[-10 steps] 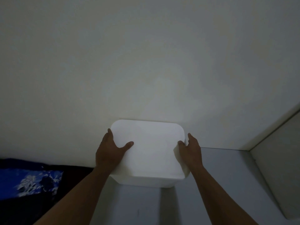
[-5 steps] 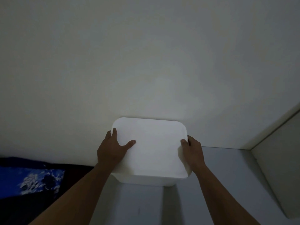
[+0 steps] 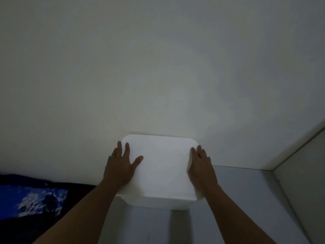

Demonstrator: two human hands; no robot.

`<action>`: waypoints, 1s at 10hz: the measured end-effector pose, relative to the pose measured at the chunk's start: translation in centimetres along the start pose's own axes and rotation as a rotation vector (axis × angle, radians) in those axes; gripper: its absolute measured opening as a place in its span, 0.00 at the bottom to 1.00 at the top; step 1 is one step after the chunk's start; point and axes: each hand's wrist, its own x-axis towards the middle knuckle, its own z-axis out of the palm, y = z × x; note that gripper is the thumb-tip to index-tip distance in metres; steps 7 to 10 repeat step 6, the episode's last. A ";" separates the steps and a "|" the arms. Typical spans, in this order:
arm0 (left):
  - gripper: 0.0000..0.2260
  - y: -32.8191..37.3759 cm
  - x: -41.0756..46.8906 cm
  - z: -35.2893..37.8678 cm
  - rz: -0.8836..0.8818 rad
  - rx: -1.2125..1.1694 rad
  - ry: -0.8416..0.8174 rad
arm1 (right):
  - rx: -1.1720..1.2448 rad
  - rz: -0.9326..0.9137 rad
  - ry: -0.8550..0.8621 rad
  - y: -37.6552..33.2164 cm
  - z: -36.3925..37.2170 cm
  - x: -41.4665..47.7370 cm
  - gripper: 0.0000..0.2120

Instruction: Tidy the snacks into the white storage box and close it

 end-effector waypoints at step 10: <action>0.27 2.0 -15.7 3.9 0.407 -0.026 0.073 | 0.223 -0.029 0.045 -2.0 -5.9 -13.5 0.24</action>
